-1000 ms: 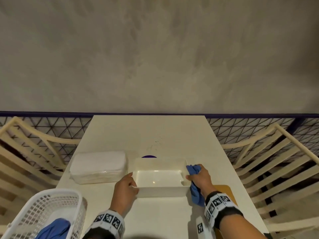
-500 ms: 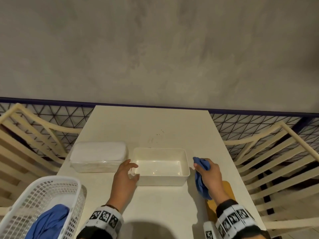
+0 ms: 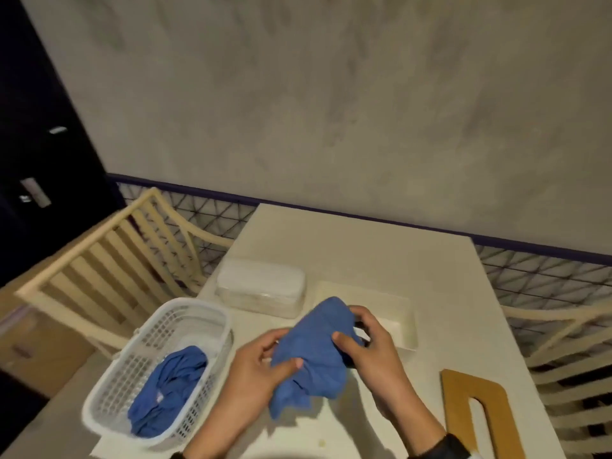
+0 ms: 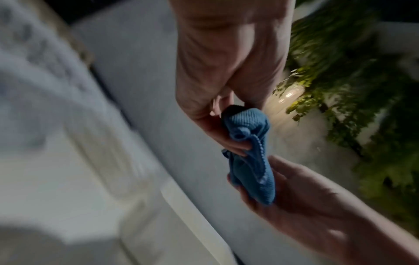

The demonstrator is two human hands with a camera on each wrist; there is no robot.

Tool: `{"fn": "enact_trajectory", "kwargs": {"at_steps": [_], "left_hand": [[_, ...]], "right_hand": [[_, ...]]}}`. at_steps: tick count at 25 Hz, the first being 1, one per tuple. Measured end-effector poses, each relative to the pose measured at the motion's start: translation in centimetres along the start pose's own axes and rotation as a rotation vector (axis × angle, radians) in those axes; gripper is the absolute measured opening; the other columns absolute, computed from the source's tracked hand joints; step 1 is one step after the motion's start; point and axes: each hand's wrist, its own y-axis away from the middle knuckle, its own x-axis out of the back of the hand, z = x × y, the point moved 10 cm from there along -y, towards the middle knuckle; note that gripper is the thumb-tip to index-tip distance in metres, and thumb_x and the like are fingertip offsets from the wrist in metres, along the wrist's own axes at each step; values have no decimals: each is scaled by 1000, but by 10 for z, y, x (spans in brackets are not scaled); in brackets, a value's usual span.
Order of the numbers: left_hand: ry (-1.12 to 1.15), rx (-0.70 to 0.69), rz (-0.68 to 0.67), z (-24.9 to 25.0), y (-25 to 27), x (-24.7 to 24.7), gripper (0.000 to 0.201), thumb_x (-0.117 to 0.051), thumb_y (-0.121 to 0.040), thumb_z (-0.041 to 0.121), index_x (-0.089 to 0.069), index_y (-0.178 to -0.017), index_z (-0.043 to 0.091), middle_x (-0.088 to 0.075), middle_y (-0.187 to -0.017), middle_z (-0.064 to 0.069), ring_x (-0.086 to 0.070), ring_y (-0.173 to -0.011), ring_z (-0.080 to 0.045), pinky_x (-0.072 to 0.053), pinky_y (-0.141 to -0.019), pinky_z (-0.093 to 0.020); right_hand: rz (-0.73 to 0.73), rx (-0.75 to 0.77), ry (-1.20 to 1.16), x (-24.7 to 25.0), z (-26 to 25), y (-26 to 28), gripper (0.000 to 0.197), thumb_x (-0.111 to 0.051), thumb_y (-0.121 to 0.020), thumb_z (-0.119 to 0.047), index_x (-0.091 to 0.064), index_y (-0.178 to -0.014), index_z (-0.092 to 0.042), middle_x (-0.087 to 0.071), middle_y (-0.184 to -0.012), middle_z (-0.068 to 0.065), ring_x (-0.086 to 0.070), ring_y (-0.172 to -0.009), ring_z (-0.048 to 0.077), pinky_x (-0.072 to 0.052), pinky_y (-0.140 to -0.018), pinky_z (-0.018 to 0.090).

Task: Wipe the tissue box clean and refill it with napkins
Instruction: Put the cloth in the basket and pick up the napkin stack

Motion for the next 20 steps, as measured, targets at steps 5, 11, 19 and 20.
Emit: {"fn": "enact_trajectory", "kwargs": {"at_steps": [5, 11, 19, 20], "left_hand": [[-365, -120, 289, 41, 10, 142, 34, -64, -79, -3, -62, -95, 27, -69, -87, 13, -65, -76, 7, -50, -65, -13], [-638, 171, 196, -34, -1, 214, 31, -64, -80, -1, -59, -80, 30, -68, -84, -1, -62, -66, 6, -50, -65, -12], [-877, 380, -122, -15, -62, 212, 59, -50, -90, 40, -28, -143, 23, -45, -143, -7, -46, -127, -22, -37, -95, -26], [-835, 339, -102, 0, -86, 206, 60, -50, -90, 43, -29, -142, 22, -44, -143, -7, -45, -127, -22, -37, -92, -25]], "right_hand": [[-304, 33, 88, -150, -20, -42, 10, -65, -81, -10, -67, -86, -19, -64, -76, -6, -61, -76, 17, -51, -70, 32], [-512, -335, 395, -272, 50, -59, 21, -60, -84, 0, -53, -68, -11, -56, -73, 12, -57, -58, 23, -53, -50, 33], [-335, -310, 299, -213, 12, -135, 26, -55, -89, 1, -59, -114, -4, -61, -96, 15, -58, -75, 21, -47, -60, 25], [-217, -285, 274, -187, 2, -153, 23, -55, -88, 1, -62, -110, -4, -60, -91, 12, -54, -73, 20, -42, -58, 23]]}}
